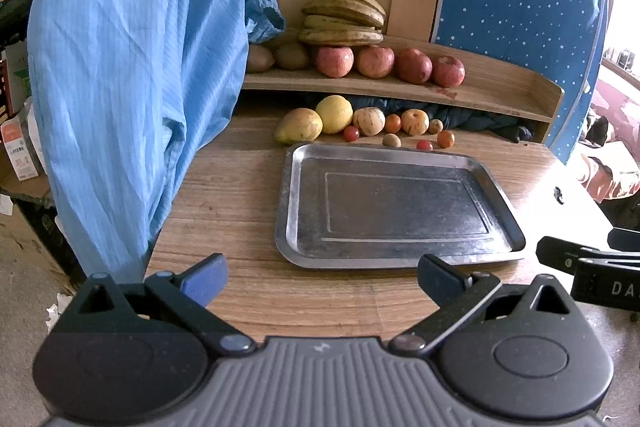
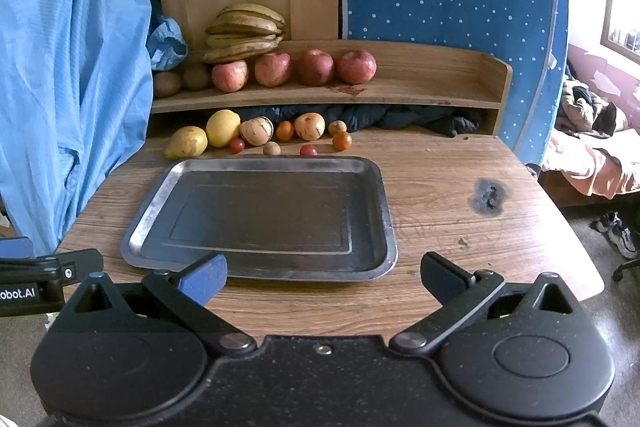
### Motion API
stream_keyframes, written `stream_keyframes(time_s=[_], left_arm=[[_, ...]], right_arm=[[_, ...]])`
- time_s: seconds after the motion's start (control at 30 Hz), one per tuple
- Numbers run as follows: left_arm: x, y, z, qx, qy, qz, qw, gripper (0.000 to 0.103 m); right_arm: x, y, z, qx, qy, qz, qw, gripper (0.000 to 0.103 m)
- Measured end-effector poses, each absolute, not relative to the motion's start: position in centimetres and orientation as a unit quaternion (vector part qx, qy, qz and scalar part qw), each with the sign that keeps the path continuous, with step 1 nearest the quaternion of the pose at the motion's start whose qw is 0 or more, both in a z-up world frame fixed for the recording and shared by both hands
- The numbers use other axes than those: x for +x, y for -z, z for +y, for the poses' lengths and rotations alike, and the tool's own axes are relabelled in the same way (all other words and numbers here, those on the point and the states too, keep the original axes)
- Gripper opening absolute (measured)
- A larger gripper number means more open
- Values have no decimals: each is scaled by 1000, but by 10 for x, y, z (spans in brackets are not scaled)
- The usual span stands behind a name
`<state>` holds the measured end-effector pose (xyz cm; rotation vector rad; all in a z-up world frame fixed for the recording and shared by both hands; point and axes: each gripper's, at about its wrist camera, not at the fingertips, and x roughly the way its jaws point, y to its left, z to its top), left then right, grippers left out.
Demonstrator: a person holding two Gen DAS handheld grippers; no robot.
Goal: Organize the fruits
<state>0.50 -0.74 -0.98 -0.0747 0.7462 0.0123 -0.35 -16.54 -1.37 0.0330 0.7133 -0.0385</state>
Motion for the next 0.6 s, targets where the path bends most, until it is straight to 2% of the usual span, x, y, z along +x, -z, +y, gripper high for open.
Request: stream_keyframes(time_s=[0.6], left_arm=[[11, 11, -11, -39, -6, 374, 927, 103]], right_arm=[[-1, 17, -175, 20, 22, 355, 935, 103]])
